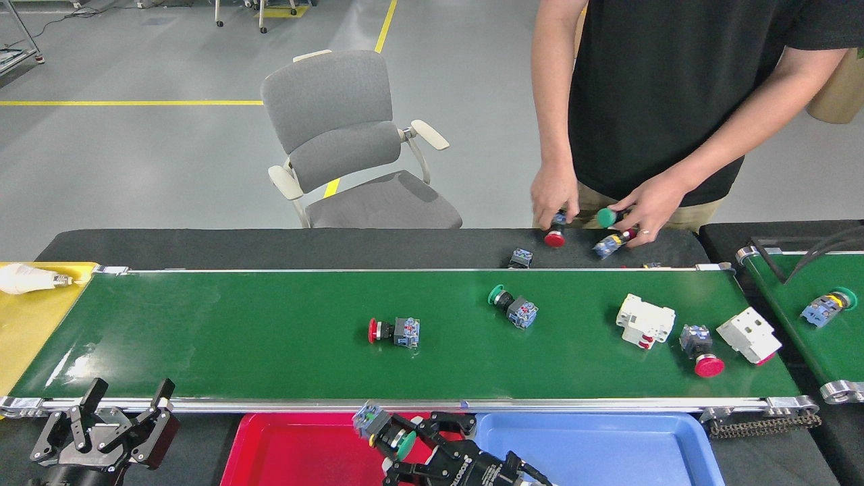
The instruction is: Pick switch part from conveyor to tray
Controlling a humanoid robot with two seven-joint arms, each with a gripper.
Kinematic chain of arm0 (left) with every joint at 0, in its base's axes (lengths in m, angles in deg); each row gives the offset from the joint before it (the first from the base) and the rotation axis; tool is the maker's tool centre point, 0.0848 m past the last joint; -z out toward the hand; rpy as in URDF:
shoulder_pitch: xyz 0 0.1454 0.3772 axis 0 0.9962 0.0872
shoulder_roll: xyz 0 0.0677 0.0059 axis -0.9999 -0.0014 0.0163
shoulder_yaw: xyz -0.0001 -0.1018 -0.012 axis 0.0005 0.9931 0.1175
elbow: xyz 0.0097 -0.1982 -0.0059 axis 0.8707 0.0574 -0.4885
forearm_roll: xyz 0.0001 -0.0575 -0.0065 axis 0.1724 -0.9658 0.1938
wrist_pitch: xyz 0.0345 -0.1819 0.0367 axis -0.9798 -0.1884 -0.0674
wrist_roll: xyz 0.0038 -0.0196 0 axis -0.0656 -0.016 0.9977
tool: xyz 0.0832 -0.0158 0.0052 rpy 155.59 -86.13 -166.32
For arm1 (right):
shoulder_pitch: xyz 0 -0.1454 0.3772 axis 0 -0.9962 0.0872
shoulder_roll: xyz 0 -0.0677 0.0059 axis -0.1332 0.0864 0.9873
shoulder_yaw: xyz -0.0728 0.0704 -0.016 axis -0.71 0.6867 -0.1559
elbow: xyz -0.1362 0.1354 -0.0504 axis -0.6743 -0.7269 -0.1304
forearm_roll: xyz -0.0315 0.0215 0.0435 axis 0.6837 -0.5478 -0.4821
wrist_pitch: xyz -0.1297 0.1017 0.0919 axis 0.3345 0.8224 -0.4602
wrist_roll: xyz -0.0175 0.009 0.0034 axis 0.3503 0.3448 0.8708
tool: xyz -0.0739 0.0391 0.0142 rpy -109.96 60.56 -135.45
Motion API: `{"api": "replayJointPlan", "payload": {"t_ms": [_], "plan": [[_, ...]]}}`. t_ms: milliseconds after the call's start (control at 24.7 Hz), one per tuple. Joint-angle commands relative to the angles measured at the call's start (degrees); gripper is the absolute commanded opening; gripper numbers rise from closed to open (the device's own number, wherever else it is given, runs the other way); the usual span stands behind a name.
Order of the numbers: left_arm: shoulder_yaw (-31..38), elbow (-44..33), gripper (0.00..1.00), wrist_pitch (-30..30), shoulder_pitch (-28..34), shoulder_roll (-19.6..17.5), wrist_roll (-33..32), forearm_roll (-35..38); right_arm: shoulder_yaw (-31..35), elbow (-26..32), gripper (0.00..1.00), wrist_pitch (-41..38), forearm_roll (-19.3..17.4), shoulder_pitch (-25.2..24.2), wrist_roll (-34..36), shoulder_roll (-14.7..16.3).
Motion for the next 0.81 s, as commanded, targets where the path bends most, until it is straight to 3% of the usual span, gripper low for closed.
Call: {"api": "replayJointPlan", "payload": {"t_ms": [0, 122, 243, 324, 446, 567, 770], "plan": [[-1.0, -0.9, 1.00, 0.5, -0.4, -0.7, 0.4, 0.1, 0.4, 1.0, 1.00, -2.0, -0.4, 0.6, 0.1, -0.5], [-7.2, -0.9, 1.00, 0.3, -2.2, -0.8, 0.3, 0.4, 7.8, 1.8, 1.00, 1.5, -1.1, -0.1, 0.4, -0.9], [-10.4, -0.9, 1.00, -0.9, -5.0, -1.2, -1.4, 1.3, 17.9, 3.7, 1.00, 13.2, -1.1, -4.8, 0.7, -4.1], [-10.8, -0.9, 1.00, -2.4, -6.3, -0.5, -4.1, 3.9, 20.8, 4.8, 1.00, 21.7, -0.9, -7.2, 2.7, -4.3], [-14.3, -0.2, 1.00, -5.7, -7.8, 1.5, -4.8, 7.6, 21.6, 4.9, 1.00, 32.9, -0.4, -10.3, 6.0, -2.1], [-17.6, 0.8, 1.00, -7.9, -8.4, 2.1, -5.1, 7.9, 21.5, 4.8, 1.00, 35.4, -0.3, -9.9, 5.9, -0.6], [-20.9, 5.0, 1.00, -9.7, -10.6, 3.5, -6.8, 7.9, 21.0, 1.9, 1.00, 40.9, 2.8, -6.7, 5.6, -1.2]]}}
